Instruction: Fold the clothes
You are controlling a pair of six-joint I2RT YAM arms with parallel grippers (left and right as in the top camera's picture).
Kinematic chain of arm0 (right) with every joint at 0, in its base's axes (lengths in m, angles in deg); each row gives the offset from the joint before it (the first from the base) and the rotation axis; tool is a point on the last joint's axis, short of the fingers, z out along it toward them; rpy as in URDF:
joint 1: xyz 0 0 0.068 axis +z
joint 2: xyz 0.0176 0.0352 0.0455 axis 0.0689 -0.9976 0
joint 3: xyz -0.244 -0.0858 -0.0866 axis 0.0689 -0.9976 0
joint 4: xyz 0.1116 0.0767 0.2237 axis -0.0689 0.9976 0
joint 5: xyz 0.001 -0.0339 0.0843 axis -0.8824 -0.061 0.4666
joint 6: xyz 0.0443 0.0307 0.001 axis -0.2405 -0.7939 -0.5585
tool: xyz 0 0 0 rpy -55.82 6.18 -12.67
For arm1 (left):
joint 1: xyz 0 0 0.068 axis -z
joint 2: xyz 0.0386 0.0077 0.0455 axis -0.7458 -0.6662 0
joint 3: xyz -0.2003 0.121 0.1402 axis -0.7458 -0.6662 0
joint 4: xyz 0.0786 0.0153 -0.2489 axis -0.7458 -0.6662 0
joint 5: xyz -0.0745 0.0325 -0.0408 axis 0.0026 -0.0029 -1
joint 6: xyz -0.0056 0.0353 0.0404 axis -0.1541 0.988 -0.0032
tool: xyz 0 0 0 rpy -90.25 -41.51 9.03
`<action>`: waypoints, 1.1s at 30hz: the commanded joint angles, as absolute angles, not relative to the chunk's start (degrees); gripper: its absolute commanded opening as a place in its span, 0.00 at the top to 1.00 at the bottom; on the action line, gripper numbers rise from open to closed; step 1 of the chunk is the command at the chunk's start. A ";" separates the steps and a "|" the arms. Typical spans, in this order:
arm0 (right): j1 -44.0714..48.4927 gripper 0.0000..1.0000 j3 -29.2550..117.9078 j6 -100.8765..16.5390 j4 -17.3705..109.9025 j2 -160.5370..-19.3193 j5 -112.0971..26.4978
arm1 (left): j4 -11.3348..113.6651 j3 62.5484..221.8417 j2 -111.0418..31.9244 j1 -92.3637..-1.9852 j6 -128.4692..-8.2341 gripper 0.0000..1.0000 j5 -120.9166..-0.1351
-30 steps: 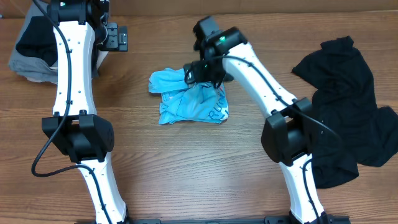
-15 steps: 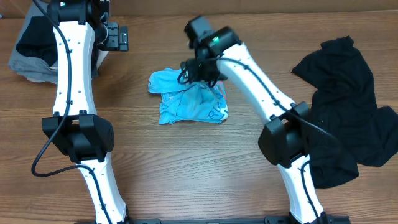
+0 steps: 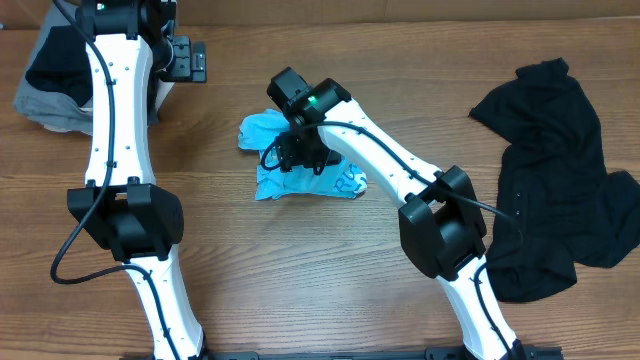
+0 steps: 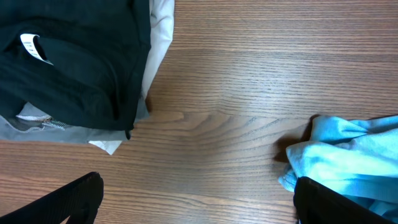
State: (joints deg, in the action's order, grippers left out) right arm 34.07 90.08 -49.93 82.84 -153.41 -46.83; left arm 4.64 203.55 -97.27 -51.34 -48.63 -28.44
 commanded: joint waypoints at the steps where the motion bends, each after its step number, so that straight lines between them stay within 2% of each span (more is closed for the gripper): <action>1: 33.04 0.30 87.40 -52.99 79.26 -152.25 -48.73 | 4.60 204.44 -97.77 -51.71 -48.60 0.00 -29.38; 5: 32.91 0.31 87.20 -53.86 77.14 -152.23 -51.71 | 4.62 204.44 -97.77 -51.71 -48.60 0.00 -29.38; 8: 32.27 0.41 87.72 -53.88 76.96 -152.23 -51.64 | 4.60 204.44 -97.77 -51.71 -48.58 0.00 -29.36; 11: 31.71 0.59 88.60 -53.86 77.60 -152.23 -51.62 | 4.62 204.44 -97.77 -51.71 -48.58 0.00 -29.36; 13: 31.55 0.75 89.19 -53.84 78.21 -152.23 -51.20 | 4.64 204.44 -97.77 -51.71 -48.58 0.00 -29.36; 15: 31.55 0.96 89.49 -53.86 78.67 -152.21 -50.72 | 4.64 204.44 -97.77 -51.71 -48.58 0.00 -29.38; 23: 33.13 0.96 89.91 -53.82 84.00 -148.60 -45.11 | 4.62 204.44 -97.77 -51.71 -48.58 0.00 -29.36; 28: 37.56 0.96 89.91 -53.82 89.47 -145.61 -42.07 | 4.66 204.44 -97.77 -51.71 -48.58 0.00 -29.36; 33: 43.23 0.96 89.32 -53.84 89.68 -145.89 -39.55 | 4.88 204.44 -97.77 -51.71 -48.60 0.00 -29.36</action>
State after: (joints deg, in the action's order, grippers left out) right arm 39.92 88.20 -53.75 89.90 -147.73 -42.53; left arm 4.71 203.55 -97.27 -51.34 -48.63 -28.64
